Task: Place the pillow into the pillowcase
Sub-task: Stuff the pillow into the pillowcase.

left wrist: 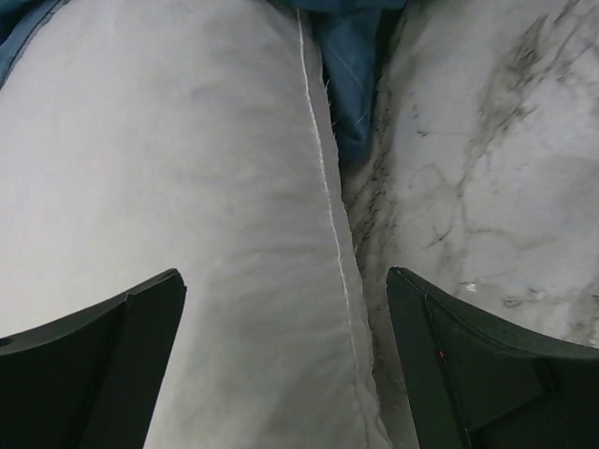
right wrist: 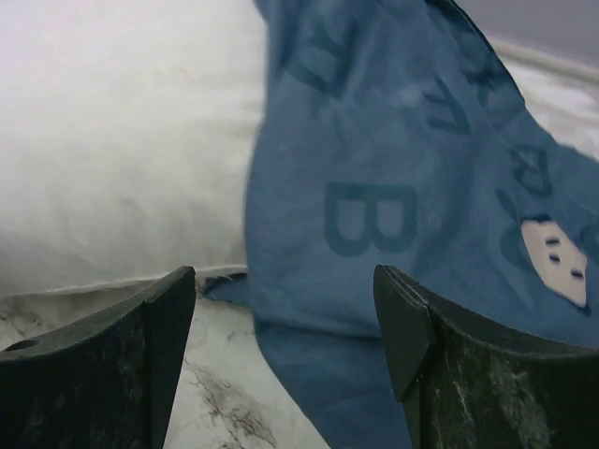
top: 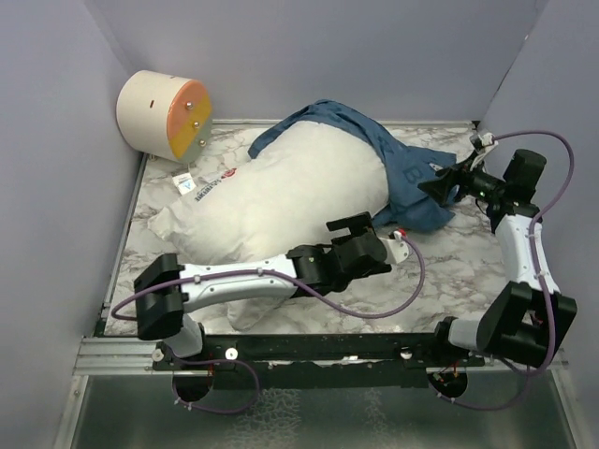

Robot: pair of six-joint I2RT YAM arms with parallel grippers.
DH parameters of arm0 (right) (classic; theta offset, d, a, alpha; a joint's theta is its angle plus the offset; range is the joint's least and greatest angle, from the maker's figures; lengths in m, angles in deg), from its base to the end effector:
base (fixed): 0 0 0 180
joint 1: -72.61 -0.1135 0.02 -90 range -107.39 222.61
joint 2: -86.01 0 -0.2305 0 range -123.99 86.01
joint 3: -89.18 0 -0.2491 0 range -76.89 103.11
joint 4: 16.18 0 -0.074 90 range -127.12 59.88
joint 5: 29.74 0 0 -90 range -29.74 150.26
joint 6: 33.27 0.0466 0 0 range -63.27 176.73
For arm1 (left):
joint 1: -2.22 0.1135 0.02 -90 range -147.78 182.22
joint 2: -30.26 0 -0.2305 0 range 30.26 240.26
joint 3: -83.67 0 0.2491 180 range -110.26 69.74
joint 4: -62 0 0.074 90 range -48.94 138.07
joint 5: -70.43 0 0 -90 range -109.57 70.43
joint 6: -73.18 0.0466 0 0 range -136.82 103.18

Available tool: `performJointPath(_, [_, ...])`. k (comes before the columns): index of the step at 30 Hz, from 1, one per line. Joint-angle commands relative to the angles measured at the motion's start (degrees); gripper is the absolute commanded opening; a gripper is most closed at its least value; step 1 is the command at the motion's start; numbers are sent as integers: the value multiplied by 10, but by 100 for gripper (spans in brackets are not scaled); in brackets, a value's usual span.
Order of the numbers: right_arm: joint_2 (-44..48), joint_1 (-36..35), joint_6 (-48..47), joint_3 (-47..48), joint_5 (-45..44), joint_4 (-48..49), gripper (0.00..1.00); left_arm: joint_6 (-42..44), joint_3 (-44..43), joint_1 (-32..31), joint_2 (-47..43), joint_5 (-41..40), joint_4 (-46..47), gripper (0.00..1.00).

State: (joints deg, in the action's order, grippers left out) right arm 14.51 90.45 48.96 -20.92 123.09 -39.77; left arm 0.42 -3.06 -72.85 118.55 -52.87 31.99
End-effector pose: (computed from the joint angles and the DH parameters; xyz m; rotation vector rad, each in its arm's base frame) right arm 0.2812 -0.0470 0.2846 -0.5104 1.7618 0.7780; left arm 0.1170 -0.3397 0.2780 1.2083 1.6234 -0.0172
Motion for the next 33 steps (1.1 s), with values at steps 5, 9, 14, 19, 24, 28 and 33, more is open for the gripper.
performJointPath(5, [-49,11,-14,3,-79,-17,75,94,-86,62,131,-124,-16,95])
performJointPath(9, [-70,-5,-29,8,-80,-30,75,98,-94,92,147,-88,-12,96])
performJointPath(14, [-101,-61,-71,13,-119,-50,73,103,-89,128,163,-45,-13,95])
performJointPath(19, [-137,-109,-108,22,-212,-61,72,99,-78,157,169,10,-19,62])
performJointPath(24, [-151,-124,-113,32,-287,-56,27,95,-60,178,156,60,-27,0])
performJointPath(28, [-115,-123,-108,30,-294,-44,1,112,-19,184,121,102,-14,0])
performJointPath(33, [-25,-76,-81,22,-321,2,1,157,53,185,49,146,14,0])
